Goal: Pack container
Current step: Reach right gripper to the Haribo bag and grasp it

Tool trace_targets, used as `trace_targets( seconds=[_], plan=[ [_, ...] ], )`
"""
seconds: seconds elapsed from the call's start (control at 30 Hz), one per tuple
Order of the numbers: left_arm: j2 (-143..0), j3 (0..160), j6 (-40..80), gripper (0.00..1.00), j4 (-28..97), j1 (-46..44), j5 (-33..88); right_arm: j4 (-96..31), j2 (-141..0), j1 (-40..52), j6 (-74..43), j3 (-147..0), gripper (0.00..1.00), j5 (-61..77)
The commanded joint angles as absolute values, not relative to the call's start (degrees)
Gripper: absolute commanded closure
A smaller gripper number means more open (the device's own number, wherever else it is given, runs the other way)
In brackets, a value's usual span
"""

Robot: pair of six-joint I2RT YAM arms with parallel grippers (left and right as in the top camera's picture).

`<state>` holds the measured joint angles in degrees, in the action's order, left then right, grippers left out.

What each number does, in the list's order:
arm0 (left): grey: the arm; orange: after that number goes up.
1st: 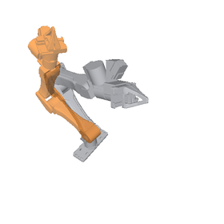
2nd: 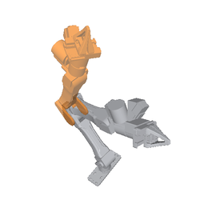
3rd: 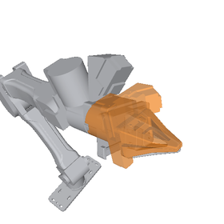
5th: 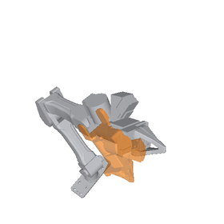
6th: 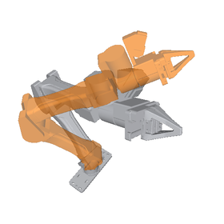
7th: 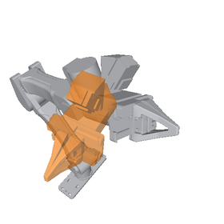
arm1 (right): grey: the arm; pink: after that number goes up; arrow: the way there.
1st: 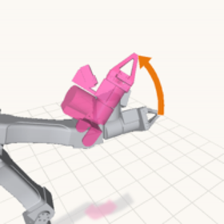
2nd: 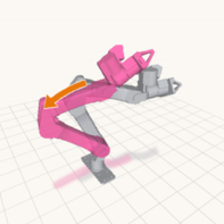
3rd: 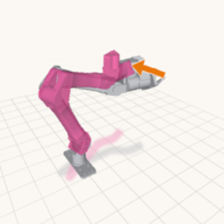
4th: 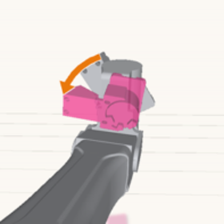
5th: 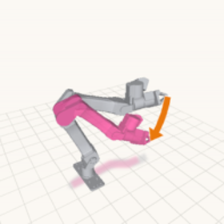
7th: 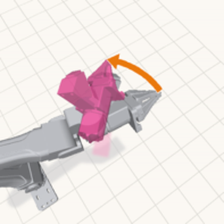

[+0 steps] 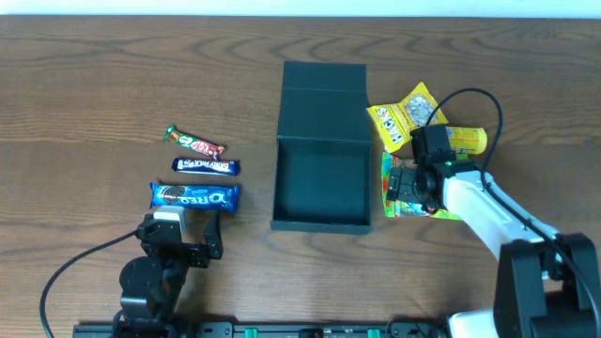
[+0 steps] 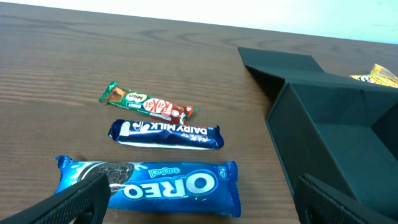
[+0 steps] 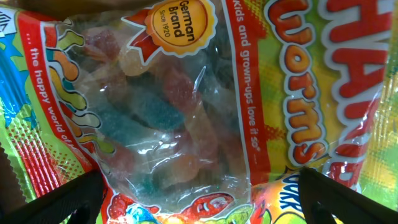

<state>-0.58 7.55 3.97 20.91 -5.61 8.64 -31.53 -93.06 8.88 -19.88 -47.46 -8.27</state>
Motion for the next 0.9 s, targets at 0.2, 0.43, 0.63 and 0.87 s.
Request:
trace_targets(
  seconds=[0.2, 0.43, 0.63, 0.87],
  plan=[
    [-0.25, 6.37, 2.76, 0.05, 21.32, -5.26, 8.82, -29.56, -100.68, 7.31, -18.13, -48.42, 0.52, -7.86],
    [-0.25, 6.37, 2.76, 0.05, 21.34, -5.26, 8.82, -31.31, -100.57, 7.31, -18.15, -48.53, 0.99, -5.72],
    [-0.25, 6.37, 2.76, 0.05, 21.32, -5.26, 8.82, -41.32, -93.14, 7.55, -20.51, -52.86, 0.99, -4.89],
    [-0.25, 6.37, 2.76, 0.05, 21.34, -5.26, 8.82, -46.0, -73.8, 11.73, -26.37, -61.49, 0.98, 1.91]
  ],
)
